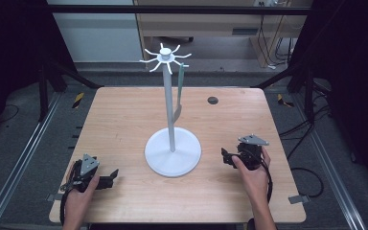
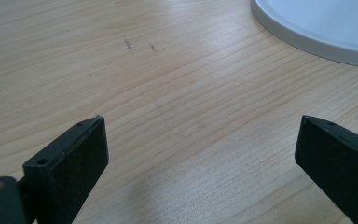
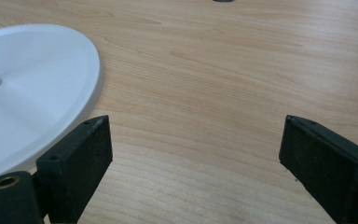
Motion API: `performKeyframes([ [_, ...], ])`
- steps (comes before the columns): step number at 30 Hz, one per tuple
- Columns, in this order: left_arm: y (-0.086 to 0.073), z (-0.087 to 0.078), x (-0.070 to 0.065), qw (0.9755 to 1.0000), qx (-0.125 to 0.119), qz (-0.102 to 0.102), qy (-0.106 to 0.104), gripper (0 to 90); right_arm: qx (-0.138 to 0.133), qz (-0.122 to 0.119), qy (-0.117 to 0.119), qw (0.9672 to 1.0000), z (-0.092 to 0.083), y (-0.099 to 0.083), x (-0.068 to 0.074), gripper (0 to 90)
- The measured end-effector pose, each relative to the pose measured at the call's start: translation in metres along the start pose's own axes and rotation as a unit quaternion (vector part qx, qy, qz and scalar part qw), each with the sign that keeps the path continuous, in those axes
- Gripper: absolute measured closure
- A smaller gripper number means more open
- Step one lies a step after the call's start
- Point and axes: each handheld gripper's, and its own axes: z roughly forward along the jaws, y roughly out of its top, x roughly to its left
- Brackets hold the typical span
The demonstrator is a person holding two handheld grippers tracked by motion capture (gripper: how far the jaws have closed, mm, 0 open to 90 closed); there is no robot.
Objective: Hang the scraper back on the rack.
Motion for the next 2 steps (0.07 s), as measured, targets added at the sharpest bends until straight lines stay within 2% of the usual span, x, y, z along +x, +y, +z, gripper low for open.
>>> performKeyframes([
  [2,0.0001,0.0003,-0.0001,1.0000,0.000,0.000,-0.001,2.1,0.004,0.002,0.000,1.0000,0.0008,-0.0037,-0.0021,9.9],
])
